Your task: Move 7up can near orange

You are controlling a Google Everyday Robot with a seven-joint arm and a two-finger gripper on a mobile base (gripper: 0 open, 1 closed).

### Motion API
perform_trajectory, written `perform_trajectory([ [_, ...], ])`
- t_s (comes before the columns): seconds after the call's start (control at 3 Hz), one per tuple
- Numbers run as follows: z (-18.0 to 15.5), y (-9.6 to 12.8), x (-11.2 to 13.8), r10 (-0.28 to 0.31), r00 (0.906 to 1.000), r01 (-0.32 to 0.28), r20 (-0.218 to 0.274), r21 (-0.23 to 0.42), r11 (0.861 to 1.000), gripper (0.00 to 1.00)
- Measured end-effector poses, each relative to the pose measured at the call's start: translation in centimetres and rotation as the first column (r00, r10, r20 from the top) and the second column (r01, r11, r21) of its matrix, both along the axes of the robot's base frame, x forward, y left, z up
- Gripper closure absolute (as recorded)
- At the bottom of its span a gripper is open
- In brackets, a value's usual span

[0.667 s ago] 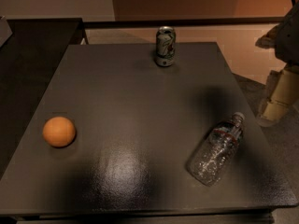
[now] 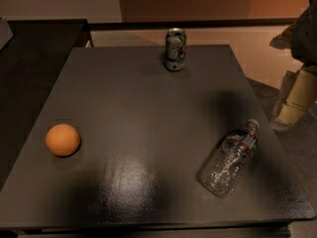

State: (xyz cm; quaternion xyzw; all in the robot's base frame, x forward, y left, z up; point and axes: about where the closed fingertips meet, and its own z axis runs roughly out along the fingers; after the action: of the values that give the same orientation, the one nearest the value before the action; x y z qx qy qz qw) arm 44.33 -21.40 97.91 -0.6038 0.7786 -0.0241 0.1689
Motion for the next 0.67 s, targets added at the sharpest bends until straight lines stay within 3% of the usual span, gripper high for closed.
perform_trajectory([
  [0.67, 1.2, 1.5, 5.0, 0.01, 0.9971, -0.02, 0.075, 0.135, 0.991, 0.0],
])
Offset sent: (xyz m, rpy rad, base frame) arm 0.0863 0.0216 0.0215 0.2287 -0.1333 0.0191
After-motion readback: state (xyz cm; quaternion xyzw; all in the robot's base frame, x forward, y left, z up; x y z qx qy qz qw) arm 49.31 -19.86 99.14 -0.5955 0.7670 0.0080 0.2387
